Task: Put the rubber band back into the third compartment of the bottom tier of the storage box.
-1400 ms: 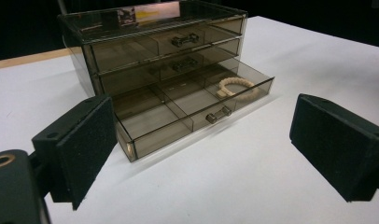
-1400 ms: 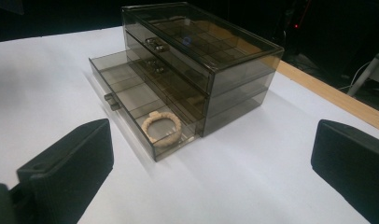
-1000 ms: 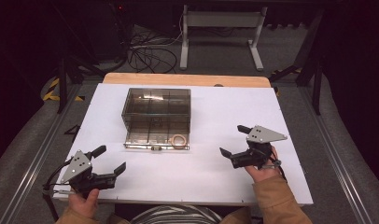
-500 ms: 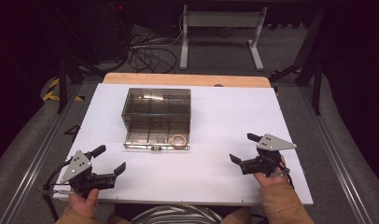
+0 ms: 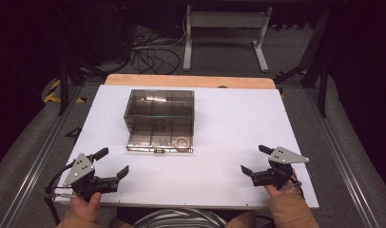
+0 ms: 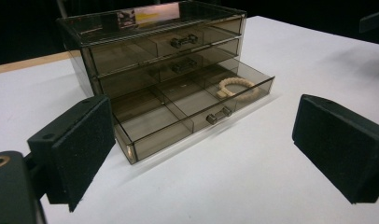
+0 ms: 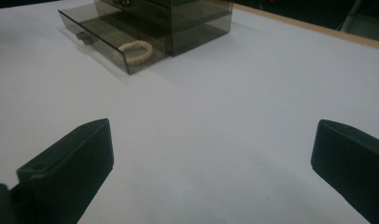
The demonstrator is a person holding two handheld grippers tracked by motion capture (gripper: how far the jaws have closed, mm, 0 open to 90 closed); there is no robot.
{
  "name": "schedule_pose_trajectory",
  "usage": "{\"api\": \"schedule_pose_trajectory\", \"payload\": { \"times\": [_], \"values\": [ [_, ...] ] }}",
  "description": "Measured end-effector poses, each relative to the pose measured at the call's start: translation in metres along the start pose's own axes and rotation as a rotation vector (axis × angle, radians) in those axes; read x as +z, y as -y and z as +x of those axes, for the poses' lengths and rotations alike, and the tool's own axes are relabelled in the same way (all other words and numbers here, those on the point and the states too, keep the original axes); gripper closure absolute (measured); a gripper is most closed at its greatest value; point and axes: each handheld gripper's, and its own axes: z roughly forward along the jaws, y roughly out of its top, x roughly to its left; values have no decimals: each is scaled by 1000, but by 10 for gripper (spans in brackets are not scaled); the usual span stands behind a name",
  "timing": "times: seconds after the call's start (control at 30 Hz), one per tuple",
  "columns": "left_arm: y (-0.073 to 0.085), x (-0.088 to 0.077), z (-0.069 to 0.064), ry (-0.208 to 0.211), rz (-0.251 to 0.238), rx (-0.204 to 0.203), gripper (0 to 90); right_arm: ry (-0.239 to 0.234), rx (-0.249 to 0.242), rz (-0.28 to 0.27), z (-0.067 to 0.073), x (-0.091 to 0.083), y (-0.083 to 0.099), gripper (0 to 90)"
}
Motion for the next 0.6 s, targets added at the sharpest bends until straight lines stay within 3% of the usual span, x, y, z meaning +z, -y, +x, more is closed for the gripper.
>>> {"api": "schedule_pose_trajectory", "payload": {
  "times": [0.13,0.3,0.6],
  "values": [
    [0,2,-1,1,4,3,66,-18,52,-6,-2,1,8,0],
    [0,2,1,-5,7,6,82,34,10,-18,-5,4,5,0],
    [2,2,3,-12,-11,0,79,13,-13,18,-3,5,1,0]
  ]
}}
